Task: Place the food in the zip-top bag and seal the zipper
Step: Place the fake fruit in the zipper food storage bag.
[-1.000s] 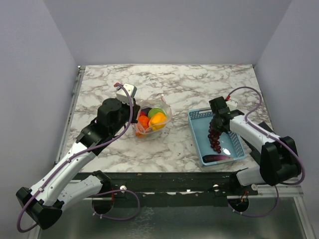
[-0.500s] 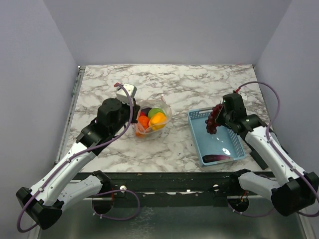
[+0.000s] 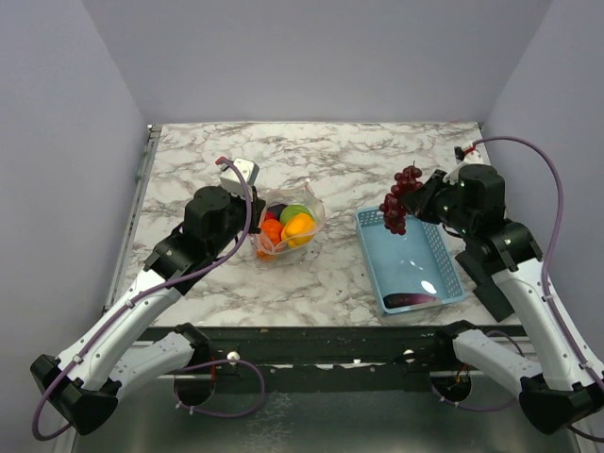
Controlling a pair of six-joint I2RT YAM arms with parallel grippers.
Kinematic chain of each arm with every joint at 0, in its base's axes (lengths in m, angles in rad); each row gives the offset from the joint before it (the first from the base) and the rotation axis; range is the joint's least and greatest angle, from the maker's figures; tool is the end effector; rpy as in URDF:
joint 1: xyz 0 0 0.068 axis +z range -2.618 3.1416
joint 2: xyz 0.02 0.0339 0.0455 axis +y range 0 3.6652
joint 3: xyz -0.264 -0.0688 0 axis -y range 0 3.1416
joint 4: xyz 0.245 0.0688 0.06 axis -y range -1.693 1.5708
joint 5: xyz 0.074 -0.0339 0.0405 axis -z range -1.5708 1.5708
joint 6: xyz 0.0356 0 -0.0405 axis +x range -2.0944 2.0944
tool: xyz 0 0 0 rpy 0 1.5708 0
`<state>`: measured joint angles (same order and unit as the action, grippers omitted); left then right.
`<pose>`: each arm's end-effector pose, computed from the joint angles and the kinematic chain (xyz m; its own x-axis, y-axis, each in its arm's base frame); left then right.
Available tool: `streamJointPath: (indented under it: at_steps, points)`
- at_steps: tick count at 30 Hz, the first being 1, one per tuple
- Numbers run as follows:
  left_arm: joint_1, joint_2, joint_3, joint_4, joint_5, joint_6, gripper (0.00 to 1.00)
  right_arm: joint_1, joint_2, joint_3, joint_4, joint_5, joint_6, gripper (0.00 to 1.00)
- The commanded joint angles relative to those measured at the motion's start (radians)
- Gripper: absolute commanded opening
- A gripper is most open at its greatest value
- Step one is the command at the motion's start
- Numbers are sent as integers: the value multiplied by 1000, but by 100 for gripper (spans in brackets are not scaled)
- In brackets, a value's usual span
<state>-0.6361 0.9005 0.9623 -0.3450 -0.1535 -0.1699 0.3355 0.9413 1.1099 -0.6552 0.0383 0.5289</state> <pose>0.1655 -0.1154 0.3649 -0.3008 0.0144 -0.9536 0.4242 0.8975 -0.1202 0.1826 0.0622 0.3759 -0.5311 0.3488 -0.7722 -0.0337 0.9019 0.4306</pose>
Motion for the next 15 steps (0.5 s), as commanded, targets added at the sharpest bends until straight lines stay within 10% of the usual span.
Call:
streamJointPath:
  at_steps: [1, 15]
  points:
    - [4, 0, -10, 11, 6, 6, 0, 15, -17, 77, 75, -225, -19, 1]
    - [4, 8, -10, 10, 14, 6, 0, 105, 23, 172, 263, -385, -2, 1]
